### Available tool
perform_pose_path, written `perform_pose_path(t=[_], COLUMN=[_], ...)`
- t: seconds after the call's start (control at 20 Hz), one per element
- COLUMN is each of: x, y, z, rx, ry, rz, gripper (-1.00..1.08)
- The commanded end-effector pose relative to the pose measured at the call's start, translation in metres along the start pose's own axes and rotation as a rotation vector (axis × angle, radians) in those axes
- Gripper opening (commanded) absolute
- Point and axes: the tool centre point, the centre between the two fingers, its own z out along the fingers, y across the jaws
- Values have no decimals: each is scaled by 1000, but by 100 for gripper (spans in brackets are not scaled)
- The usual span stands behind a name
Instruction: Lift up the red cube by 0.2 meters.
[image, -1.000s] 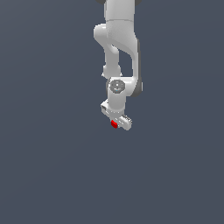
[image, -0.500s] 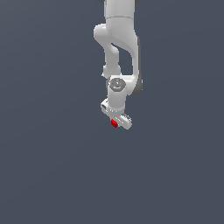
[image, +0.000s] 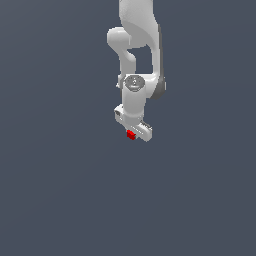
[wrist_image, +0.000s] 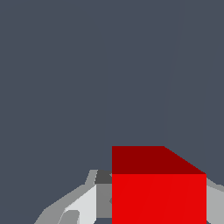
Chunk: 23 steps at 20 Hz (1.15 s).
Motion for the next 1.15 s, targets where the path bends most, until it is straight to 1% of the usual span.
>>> perform_pose_path(t=[0.0, 0.3, 0.6, 0.85, 1.1], x=[0, 0, 0, 1, 1], y=[0, 1, 1, 0, -1], z=[-22, -79, -121, -141, -148], rx=[1, 0, 0, 0, 0], ry=[1, 1, 2, 2, 2], rz=[1, 1, 1, 0, 0], gripper=[-100, -100, -100, -100, -100])
